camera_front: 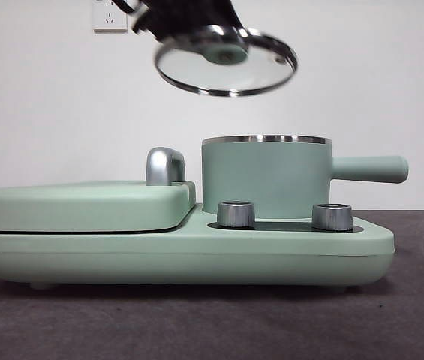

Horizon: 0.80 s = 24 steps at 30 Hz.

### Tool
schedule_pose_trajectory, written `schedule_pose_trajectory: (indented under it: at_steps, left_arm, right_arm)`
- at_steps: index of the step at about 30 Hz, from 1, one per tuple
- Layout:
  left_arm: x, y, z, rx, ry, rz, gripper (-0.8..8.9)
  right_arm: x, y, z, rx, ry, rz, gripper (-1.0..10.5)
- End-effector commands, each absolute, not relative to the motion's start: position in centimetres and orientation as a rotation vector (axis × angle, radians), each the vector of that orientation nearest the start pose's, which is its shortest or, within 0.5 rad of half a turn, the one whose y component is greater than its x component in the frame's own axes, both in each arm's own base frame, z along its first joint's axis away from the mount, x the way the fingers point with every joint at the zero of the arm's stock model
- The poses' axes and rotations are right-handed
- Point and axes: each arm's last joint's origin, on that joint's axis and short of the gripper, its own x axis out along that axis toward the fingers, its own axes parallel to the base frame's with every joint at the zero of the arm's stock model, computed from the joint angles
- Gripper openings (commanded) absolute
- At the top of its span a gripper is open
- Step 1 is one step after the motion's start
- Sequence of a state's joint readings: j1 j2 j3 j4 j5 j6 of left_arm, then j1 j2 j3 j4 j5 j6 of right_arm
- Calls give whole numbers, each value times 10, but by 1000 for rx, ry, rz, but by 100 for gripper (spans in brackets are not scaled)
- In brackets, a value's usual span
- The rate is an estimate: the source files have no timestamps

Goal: Put the buns in a small steamer

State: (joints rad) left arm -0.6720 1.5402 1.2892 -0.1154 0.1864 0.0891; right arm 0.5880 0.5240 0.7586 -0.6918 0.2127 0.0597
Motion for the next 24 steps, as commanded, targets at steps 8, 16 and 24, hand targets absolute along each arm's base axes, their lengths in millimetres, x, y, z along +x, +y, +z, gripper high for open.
schedule_pose_trajectory:
  at_steps: [8, 16, 24]
  left_arm:
    - [303, -258, 305, 158, 193, -834, 10]
    - [311, -267, 289, 185, 178, -840, 10]
    - [314, -274, 275, 217, 199, -852, 10]
  right_arm:
    - [88, 52, 311, -107, 428, 362, 329]
    - [88, 52, 311, -107, 428, 361, 329]
    - [88, 52, 311, -107, 428, 361, 329]
